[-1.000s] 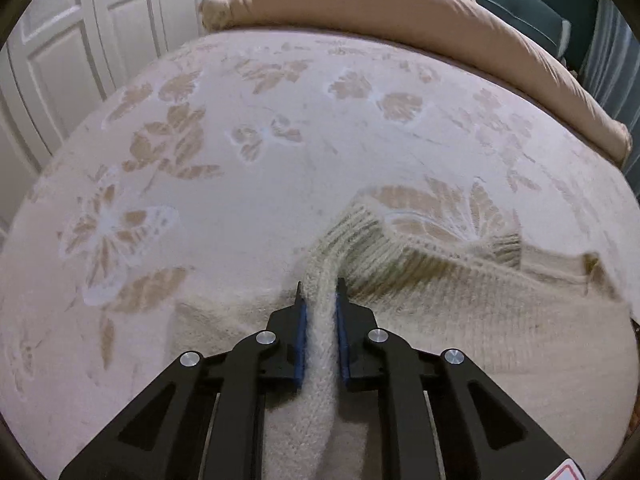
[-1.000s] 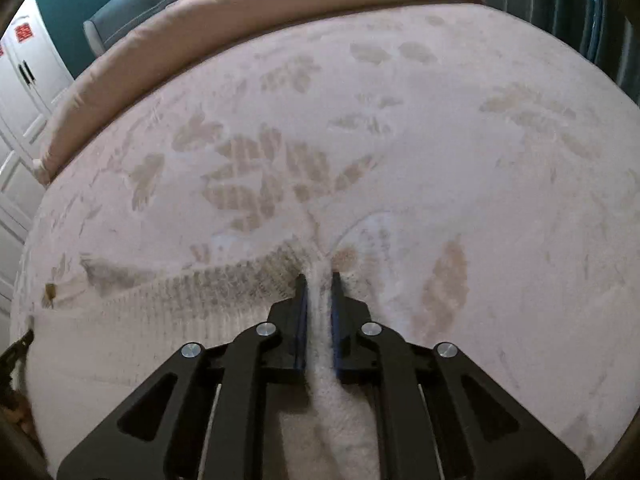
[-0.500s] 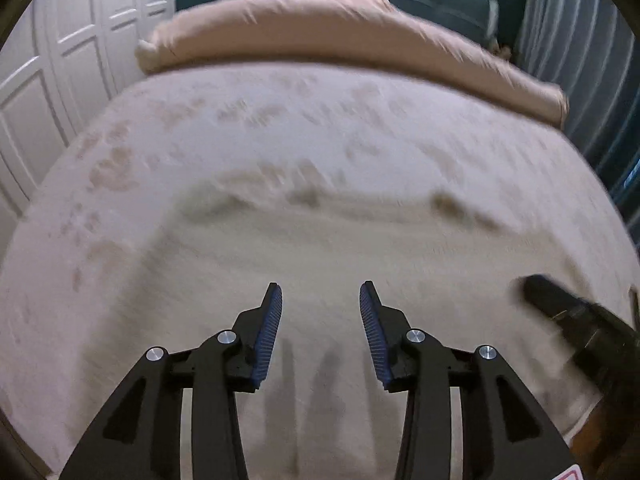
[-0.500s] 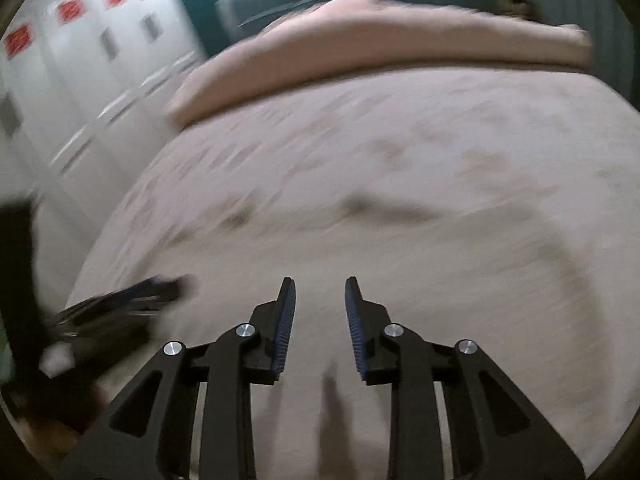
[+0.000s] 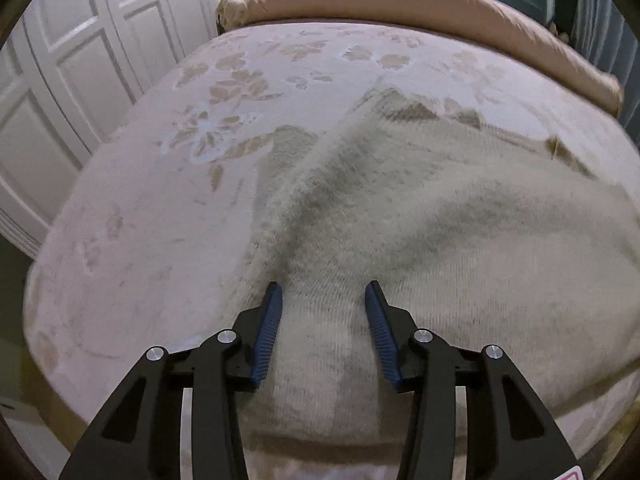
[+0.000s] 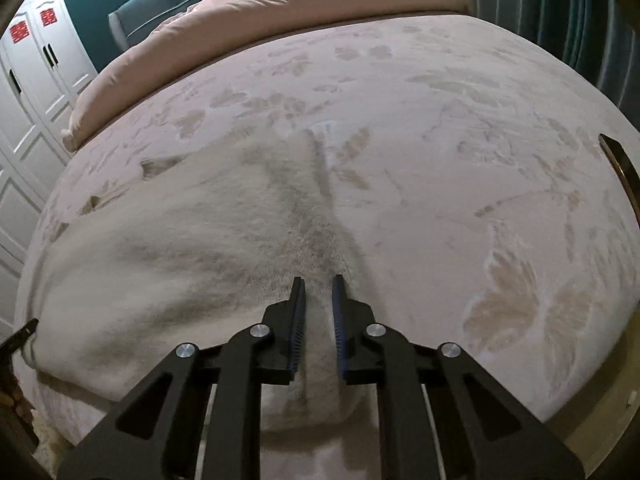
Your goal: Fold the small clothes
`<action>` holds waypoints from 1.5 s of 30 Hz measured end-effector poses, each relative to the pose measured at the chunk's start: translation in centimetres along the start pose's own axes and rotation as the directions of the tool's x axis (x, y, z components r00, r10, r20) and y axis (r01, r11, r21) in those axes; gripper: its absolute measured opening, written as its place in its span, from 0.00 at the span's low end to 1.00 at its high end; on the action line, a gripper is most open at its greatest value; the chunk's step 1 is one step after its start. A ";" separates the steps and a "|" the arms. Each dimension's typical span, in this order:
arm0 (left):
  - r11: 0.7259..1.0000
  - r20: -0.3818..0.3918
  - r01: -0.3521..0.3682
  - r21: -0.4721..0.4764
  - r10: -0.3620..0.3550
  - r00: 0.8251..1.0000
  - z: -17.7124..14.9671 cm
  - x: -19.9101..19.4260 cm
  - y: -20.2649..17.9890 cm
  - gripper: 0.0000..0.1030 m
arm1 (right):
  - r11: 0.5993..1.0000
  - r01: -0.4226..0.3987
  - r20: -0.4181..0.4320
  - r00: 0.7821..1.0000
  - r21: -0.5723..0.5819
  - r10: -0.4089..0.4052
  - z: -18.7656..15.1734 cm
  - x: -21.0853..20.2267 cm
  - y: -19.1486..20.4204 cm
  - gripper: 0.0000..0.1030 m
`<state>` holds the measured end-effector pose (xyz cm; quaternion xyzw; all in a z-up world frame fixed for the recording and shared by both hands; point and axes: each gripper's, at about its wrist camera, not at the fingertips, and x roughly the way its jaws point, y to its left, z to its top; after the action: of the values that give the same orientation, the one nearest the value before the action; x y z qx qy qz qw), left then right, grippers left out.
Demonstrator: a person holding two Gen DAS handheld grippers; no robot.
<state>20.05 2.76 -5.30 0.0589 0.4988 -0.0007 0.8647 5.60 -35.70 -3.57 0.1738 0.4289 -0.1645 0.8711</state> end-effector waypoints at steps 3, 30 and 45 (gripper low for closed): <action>0.999 -0.004 -0.048 -0.002 0.048 0.999 -0.2 0.3 -1.2 0.43 | 1.000 0.000 0.000 1.000 0.000 0.000 0.3 -0.3 1.9 0.18; 0.989 0.033 0.062 -0.136 -0.058 0.998 7.7 2.2 -0.1 0.43 | 0.999 0.030 0.044 0.999 -0.027 -0.029 9.3 4.2 6.1 0.26; 0.940 0.086 0.152 -0.305 -0.131 0.988 6.3 0.8 4.1 0.57 | 0.994 0.004 0.046 0.999 -0.114 0.002 7.1 2.7 10.7 0.31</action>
<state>26.11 6.26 -2.46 -0.1139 0.4674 0.0138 0.8766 16.74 -29.70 0.04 0.1199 0.4176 -0.1442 0.8890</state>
